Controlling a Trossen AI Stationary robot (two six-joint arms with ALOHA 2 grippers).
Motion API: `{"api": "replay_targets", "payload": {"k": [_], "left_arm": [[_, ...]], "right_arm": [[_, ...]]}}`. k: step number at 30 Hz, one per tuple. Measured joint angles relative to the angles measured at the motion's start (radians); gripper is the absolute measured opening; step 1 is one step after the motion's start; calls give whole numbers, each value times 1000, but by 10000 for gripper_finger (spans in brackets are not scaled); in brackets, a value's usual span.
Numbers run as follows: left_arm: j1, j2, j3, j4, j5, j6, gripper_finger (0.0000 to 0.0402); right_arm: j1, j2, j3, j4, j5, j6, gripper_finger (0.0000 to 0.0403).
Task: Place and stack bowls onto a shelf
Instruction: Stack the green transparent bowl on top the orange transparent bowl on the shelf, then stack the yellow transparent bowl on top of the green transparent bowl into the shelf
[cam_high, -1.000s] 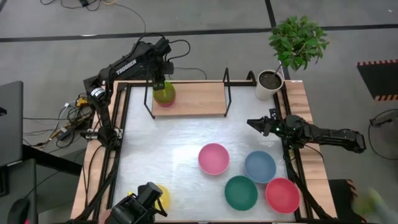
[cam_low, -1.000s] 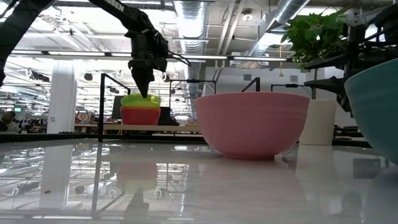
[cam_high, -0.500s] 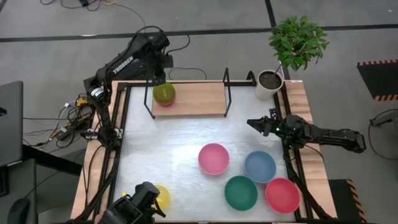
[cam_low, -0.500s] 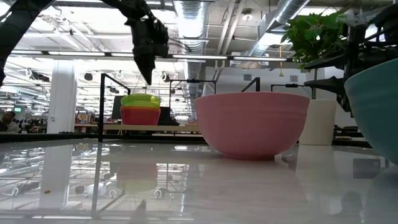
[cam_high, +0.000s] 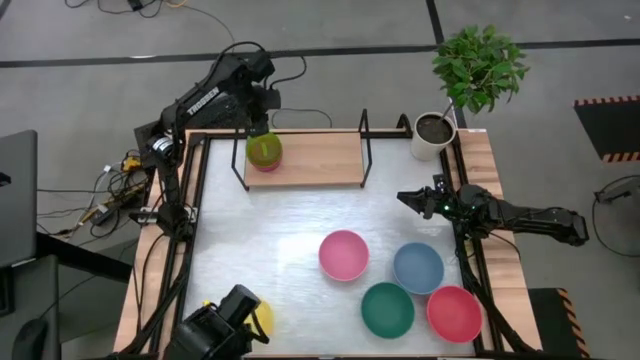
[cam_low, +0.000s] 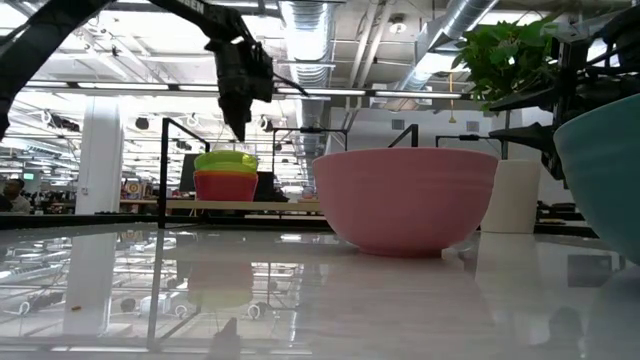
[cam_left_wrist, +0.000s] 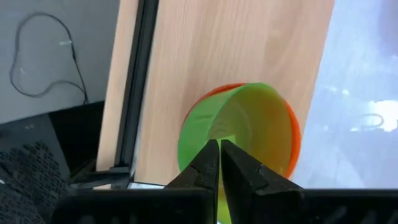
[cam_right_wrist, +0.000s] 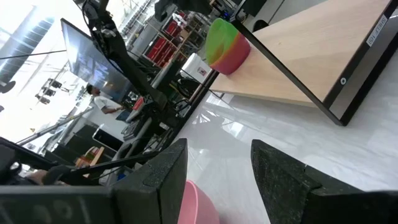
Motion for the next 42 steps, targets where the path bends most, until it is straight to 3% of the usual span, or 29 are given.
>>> {"api": "replay_targets", "payload": {"k": [16,24,33,42], "left_arm": [[40,89,0,17,-8,-33,0],[5,38,70,-123,25,-150,0],[-277,-162,72,-149,60,-224,0],[-695,-316,72,-149,51,-532,1]], "right_arm": [[0,0,0,0,-1,8,203],[0,0,0,0,-2,3,203],[0,0,0,0,-3,-24,203],[0,0,0,0,-4,-20,203]]}}
